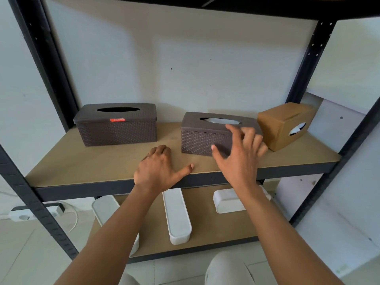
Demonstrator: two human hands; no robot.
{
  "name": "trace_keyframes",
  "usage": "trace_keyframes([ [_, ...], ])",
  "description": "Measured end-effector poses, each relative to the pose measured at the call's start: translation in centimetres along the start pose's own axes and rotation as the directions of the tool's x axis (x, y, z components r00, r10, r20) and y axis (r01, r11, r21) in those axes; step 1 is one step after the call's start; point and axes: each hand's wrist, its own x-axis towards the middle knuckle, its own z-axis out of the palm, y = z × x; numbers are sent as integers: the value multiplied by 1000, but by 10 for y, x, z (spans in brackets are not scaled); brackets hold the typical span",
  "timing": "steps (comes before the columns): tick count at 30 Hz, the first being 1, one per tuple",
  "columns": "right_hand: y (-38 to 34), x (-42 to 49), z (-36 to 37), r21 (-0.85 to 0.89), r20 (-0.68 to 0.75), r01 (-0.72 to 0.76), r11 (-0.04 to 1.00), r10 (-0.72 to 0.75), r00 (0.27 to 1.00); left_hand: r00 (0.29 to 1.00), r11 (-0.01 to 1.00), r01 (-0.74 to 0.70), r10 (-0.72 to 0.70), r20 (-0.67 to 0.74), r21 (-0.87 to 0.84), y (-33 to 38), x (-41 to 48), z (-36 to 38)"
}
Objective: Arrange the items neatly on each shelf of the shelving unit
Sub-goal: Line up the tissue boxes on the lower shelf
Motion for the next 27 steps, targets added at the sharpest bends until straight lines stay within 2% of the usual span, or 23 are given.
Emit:
trace_keyframes([
  [2, -15, 22, -5, 37, 50, 89, 995, -90, 995, 1000, 1000, -4, 4, -3, -4, -1, 0, 1],
  [4, -35, 47, -4, 9, 212, 133, 991, -132, 968, 1000, 1000, 1, -1, -6, -14, -1, 1, 2],
  [7, -65, 68, 4, -88, 488, 118, 989, -60, 871, 1000, 1000, 11, -11, 0, -8, -2, 0, 2],
  [9, -74, 71, 13, -105, 571, 80, 991, -6, 821, 1000, 1000, 11, -11, -3, -7, -2, 0, 2],
  [11, -71, 70, 18, -86, 527, 74, 994, -17, 850, 1000, 1000, 10, -10, 0, -6, -1, 0, 1],
  [14, -56, 71, 24, 15, 441, 152, 988, -143, 886, 1000, 1000, 12, -12, 4, 6, -1, 0, 1],
  [18, -21, 84, 29, 218, 449, 321, 922, -387, 805, 1000, 1000, 15, -15, 14, 7, -2, 0, 0],
  [20, -2, 91, 31, 288, 457, 353, 890, -451, 766, 1000, 1000, 20, -20, 23, 5, -2, 0, 0],
  [24, 21, 101, 27, 321, 469, 321, 891, -444, 764, 999, 1000, 24, -25, 22, 10, 0, 0, -1],
  [27, 8, 109, 15, 261, 485, 152, 953, -266, 833, 999, 1000, 27, -27, 18, 10, 0, -1, -1],
])
